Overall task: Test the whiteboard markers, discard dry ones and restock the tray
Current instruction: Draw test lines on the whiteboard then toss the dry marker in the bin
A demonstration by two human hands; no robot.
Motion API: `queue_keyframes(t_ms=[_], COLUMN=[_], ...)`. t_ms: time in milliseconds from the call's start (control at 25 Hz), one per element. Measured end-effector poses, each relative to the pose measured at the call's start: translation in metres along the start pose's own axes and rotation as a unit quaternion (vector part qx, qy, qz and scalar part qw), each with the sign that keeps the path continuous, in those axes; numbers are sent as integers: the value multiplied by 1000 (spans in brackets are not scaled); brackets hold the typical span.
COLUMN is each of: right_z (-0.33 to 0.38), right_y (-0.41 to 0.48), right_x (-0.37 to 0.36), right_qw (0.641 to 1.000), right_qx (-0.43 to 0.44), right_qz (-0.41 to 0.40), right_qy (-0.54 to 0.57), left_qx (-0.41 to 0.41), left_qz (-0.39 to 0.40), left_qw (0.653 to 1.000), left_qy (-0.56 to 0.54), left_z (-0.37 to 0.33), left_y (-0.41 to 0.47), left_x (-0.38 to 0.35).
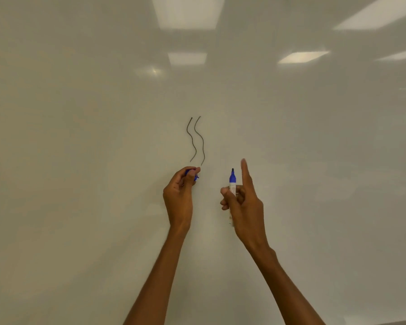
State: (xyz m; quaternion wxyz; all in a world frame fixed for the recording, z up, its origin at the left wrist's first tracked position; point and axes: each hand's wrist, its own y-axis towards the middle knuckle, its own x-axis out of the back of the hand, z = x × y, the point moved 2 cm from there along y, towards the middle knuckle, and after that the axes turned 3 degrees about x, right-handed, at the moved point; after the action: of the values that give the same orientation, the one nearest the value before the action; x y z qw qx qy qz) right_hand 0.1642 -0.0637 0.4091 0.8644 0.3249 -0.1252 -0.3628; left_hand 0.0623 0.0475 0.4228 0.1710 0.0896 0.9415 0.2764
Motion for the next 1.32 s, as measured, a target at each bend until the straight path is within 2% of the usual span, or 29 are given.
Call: queue_keyframes(t_ms=[80,160,280,320,400,600,720,840,1000,1160,1320], right_z=[16,24,27,24,16,7,-4,-6,15,16,21], right_y=[11,22,34,37,44,63,76,88,106,118,121], right_x=[4,7,8,7,4,-3,-9,-18,-25,-36,-41], right_qw=[996,975,885,873,872,905,963,981,959,951,914], right_qx=[22,-12,-90,-89,-72,-42,4,83,258,277,343], right_qz=[-5,-3,48,52,41,1,-86,-105,-114,-114,-155], right_qy=[86,222,454,478,483,423,256,140,8,-81,-149], left_qx=[-23,-96,-219,-235,-251,-298,-317,-335,-347,-359,-366], left_qz=[8,1,-30,-32,-26,-53,-69,-74,-78,-77,-81], left_qw=[1000,994,968,960,949,922,910,901,895,891,887], left_qy=[14,49,122,148,190,241,257,264,269,267,270], left_z=[3,7,16,19,26,42,48,50,53,53,54], left_y=[9,15,24,28,39,52,54,56,56,59,59], left_x=[-2,0,5,5,4,-2,-3,-3,-3,-3,-3])
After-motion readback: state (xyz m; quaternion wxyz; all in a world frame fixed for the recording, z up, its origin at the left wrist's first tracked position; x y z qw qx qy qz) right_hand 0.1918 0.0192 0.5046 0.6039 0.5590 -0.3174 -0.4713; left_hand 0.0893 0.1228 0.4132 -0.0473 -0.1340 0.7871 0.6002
